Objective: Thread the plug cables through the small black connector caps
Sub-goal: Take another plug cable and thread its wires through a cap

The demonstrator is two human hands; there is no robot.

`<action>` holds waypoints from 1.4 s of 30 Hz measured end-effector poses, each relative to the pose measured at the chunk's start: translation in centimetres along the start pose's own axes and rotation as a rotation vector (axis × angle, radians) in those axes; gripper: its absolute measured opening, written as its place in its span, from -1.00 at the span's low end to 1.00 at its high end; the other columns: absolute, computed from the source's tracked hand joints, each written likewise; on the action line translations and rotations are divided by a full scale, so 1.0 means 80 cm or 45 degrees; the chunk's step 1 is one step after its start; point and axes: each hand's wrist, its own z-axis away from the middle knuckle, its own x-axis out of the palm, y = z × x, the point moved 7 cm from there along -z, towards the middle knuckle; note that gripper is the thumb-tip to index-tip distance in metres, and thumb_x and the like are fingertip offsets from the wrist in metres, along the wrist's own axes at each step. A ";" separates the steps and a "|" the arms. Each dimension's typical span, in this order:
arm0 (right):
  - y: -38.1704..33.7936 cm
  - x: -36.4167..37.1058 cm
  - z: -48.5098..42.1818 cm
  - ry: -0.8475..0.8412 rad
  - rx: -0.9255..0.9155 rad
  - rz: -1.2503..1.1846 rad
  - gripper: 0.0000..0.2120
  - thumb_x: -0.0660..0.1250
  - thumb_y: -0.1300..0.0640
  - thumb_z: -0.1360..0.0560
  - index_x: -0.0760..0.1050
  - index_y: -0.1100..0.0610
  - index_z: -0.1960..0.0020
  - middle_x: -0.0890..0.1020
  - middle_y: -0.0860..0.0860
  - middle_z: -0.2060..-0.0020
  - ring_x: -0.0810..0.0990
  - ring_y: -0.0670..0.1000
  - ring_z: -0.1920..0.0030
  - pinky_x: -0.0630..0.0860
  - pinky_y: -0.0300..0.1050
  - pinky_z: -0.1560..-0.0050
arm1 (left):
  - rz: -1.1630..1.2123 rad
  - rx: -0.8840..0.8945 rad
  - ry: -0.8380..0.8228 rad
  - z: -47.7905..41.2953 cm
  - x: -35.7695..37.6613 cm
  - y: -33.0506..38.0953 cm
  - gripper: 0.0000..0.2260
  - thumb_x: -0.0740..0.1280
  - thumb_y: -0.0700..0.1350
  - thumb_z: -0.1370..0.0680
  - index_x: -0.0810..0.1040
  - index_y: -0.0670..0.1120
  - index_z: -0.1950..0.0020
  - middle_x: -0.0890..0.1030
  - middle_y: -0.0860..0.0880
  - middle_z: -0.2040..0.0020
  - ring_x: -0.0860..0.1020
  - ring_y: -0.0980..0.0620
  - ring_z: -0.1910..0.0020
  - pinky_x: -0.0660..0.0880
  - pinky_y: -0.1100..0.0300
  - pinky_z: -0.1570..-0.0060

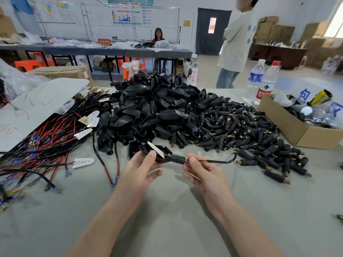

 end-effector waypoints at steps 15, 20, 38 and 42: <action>0.065 0.182 0.101 -0.114 0.115 -0.047 -0.78 0.33 0.04 -0.60 0.75 0.01 0.09 0.73 0.02 0.16 0.65 -0.07 0.16 0.58 -0.18 0.09 | -0.100 0.283 0.316 0.100 -0.069 0.075 -0.76 0.26 -0.05 -0.65 0.59 -0.21 -0.02 0.69 -0.22 0.10 0.62 -0.10 0.18 0.58 0.14 0.22; 0.077 0.274 0.131 -0.244 0.229 -0.111 -0.81 0.36 0.05 -0.59 0.67 0.16 0.00 0.72 -0.02 0.19 0.65 -0.08 0.23 0.64 -0.20 0.18 | -0.021 0.417 0.516 0.117 -0.148 0.160 -0.74 0.27 -0.01 -0.67 0.51 -0.15 0.13 0.59 -0.03 0.34 0.52 0.08 0.45 0.50 0.26 0.43; 0.046 0.253 0.087 -0.224 -0.025 0.317 -0.73 0.08 0.38 -0.63 0.51 0.20 -0.16 0.54 0.05 0.20 0.49 -0.10 0.44 0.50 -0.26 0.43 | -1.114 0.166 1.055 0.091 -0.317 0.221 -0.66 0.26 -0.16 -0.59 0.45 -0.22 -0.36 0.59 -0.20 -0.17 0.54 -0.20 -0.20 0.43 -0.02 -0.23; 0.024 0.171 0.053 -0.070 -0.183 0.514 -0.68 0.12 0.34 -0.61 0.57 0.03 -0.06 0.62 -0.07 0.18 0.57 -0.11 0.34 0.57 -0.21 0.28 | -1.233 0.328 0.687 0.059 -0.215 0.151 -0.82 0.24 -0.16 -0.61 0.48 0.02 -0.18 0.60 0.02 0.00 0.60 0.10 0.07 0.50 0.20 0.07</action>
